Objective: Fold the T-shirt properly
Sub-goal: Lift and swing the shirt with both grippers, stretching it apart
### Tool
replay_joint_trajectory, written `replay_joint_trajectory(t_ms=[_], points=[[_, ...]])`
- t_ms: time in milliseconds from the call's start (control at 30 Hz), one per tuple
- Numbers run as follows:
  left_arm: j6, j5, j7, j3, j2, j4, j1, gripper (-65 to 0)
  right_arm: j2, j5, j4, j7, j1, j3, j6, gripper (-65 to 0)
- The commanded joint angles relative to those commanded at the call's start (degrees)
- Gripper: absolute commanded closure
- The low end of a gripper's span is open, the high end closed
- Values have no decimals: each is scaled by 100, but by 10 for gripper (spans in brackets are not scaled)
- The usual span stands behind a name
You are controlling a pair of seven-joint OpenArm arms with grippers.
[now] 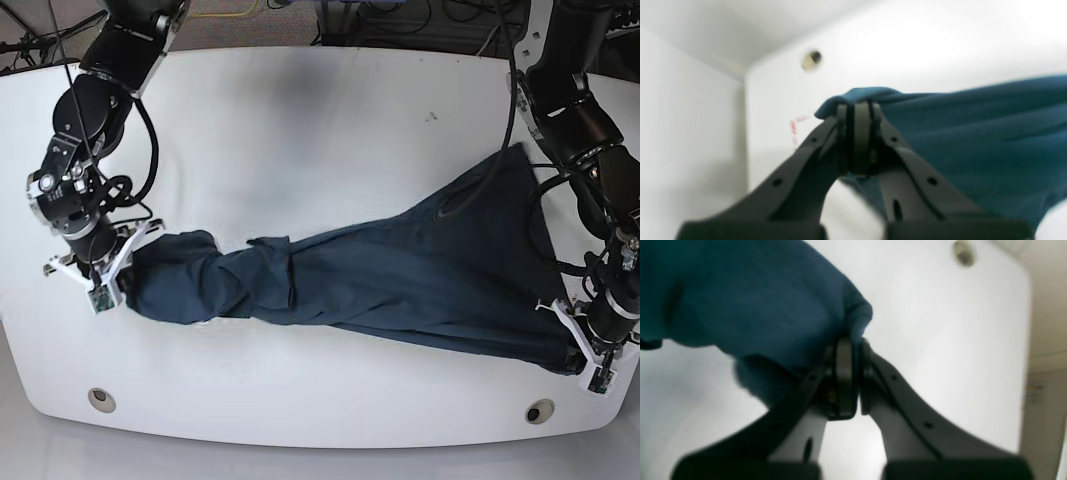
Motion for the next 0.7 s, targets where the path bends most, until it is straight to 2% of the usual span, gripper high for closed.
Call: replay_joint_trajectory(t_ms=[100, 233, 333, 467, 567, 700], points=[[0, 0, 273, -35, 0, 220, -273, 0, 62, 9, 35, -114, 290, 0, 0, 0], [0, 0, 360, -167, 0, 352, -571, 0, 167, 9, 35, -176, 633, -35, 0, 0], [0, 9, 369, -193, -26, 369, -879, 0, 246, 0, 44, -193, 888, -352, 0, 0], [0, 26, 378, -202, -62, 387, -1213, 0, 554, 0, 237, -193, 1134, -695, 0, 0], [0, 18, 571, -202, -316, 360, -1591, 0, 651, 0, 369, -193, 1363, -879, 0, 0], [0, 18, 747, -202, -378, 308, -2022, 0, 730, 0, 396, -193, 1732, -1011, 0, 0]])
